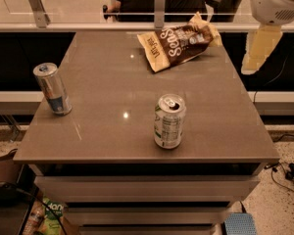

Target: Move brown chip bag near redbull can

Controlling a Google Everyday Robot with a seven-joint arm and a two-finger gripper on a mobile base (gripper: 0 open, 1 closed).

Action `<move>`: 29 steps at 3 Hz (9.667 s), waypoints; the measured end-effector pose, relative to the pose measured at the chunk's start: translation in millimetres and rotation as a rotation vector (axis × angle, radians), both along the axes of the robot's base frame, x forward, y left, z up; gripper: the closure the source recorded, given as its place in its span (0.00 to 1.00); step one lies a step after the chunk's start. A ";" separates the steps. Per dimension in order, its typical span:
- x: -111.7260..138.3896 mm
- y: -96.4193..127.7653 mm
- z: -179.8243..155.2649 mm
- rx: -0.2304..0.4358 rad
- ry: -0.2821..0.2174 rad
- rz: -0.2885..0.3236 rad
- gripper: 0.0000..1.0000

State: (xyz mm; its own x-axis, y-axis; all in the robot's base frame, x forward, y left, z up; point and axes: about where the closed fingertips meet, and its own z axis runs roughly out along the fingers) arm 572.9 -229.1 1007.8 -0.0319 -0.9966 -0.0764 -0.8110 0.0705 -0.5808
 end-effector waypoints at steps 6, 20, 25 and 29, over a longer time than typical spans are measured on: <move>130.0 38.7 -29.7 0.072 0.062 0.311 0.00; 230.5 86.7 -156.5 -0.139 0.241 0.350 0.65; 229.4 88.6 -132.4 -0.089 0.178 0.342 1.00; 191.6 111.7 -74.0 -0.070 0.096 0.344 1.00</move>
Offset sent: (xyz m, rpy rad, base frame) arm 0.0758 -0.0175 0.0090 0.0197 0.0289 0.2367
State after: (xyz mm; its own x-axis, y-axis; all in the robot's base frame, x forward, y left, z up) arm 764.6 -117.4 933.8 0.3028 -0.9528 -0.0204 -0.8312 -0.2535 -0.4949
